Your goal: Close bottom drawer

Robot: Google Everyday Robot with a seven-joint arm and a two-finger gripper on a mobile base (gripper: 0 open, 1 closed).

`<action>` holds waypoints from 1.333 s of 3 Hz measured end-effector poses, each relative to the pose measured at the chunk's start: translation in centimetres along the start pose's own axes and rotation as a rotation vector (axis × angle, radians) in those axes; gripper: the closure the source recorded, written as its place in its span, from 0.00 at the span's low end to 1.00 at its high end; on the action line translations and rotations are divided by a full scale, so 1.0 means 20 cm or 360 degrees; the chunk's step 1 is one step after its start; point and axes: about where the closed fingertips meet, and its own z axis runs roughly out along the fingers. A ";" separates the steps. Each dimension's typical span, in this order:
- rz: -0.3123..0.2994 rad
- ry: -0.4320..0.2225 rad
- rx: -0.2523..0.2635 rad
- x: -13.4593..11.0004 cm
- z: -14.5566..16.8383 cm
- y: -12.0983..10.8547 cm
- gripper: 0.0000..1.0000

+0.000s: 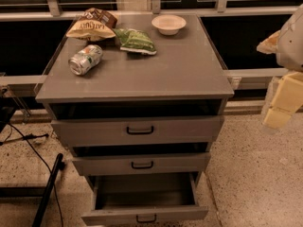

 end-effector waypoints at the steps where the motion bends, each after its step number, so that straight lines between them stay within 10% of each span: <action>1: 0.0000 0.0000 0.0000 0.00 0.00 0.00 0.00; 3: 0.0068 -0.0047 -0.0009 0.01 0.07 0.05 0.36; 4: 0.0251 -0.0161 -0.0023 0.05 0.25 0.19 0.60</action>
Offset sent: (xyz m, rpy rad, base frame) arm 0.0000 0.0000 0.0000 0.0000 0.0000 0.0000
